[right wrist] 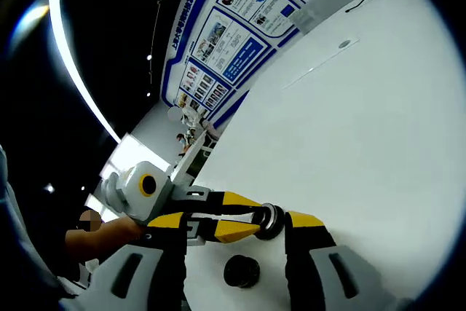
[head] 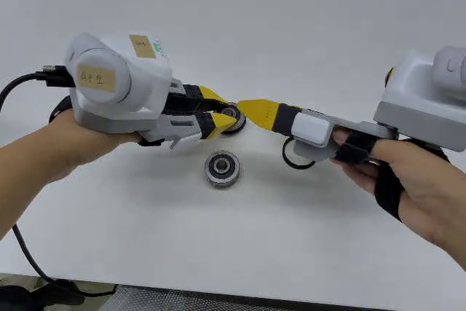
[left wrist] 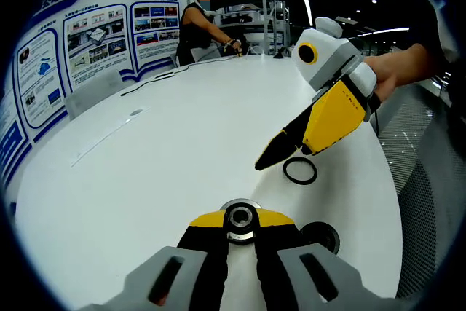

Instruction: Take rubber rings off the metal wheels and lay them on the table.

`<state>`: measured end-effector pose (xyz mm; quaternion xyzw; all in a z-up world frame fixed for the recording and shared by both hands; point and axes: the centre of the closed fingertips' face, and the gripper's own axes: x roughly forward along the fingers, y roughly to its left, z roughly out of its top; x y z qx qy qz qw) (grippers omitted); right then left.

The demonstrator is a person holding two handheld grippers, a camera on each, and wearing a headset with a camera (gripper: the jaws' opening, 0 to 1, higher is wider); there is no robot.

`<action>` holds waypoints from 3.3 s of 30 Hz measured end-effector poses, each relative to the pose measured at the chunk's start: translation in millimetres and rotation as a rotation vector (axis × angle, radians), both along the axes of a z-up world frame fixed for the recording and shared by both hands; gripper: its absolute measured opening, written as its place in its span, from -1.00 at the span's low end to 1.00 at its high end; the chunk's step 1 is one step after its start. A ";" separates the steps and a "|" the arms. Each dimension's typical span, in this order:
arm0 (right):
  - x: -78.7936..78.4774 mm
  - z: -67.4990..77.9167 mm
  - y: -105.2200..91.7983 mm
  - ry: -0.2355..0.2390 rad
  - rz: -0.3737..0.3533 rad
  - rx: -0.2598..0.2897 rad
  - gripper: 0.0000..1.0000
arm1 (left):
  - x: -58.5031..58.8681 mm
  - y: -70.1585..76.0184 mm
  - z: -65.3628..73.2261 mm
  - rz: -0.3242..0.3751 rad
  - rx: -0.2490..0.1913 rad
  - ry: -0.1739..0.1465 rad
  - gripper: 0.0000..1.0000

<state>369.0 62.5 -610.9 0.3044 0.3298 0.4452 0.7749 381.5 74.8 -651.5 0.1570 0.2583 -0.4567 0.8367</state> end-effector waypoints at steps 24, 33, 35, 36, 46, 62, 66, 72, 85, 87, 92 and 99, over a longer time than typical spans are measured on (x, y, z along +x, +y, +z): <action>9.6 -16.9 24.5 0.047 0.079 0.013 0.18 | -0.1 0.3 0.4 -0.009 -0.002 -0.003 -0.75; 5.7 -19.0 27.4 0.047 0.109 -0.003 0.18 | -0.5 0.1 0.6 -0.009 -0.003 -0.004 -0.75; 4.8 -19.0 27.4 0.045 0.116 -0.009 0.18 | -0.6 0.1 0.7 -0.010 -0.003 -0.004 -0.75; 4.1 -19.2 27.1 0.043 0.124 -0.015 0.18 | -0.6 0.0 0.7 -0.010 -0.003 -0.004 -0.75; -2.0 -25.6 22.6 0.053 0.172 -0.063 0.12 | -1.5 -0.4 0.9 -0.013 -0.001 -0.004 -0.75; -7.2 -28.1 14.8 0.132 0.163 -0.004 -0.07 | -1.5 -0.1 0.8 -0.012 -0.003 -0.002 -0.75; -4.3 -31.7 10.8 0.164 0.123 0.017 -0.22 | -1.4 -0.2 0.7 -0.013 -0.003 -0.002 -0.75; -3.8 -30.6 10.7 0.164 0.112 0.021 -0.25 | -1.3 -0.5 0.6 -0.014 -0.002 -0.002 -0.75; -4.6 -29.3 6.9 0.172 0.086 0.044 -0.30 | -1.3 -0.8 0.6 -0.018 0.000 -0.002 -0.75; -4.1 -29.7 6.6 0.170 0.083 0.042 -0.33 | -1.3 -0.8 0.5 -0.019 0.000 -0.002 -0.75; -1.1 -34.2 3.9 0.199 0.057 0.046 -0.45 | -1.1 -0.7 0.4 -0.019 0.001 -0.001 -0.75; 2.0 -41.6 1.6 0.230 0.029 0.025 -0.67 | -0.8 -0.6 0.3 -0.019 0.001 0.000 -0.75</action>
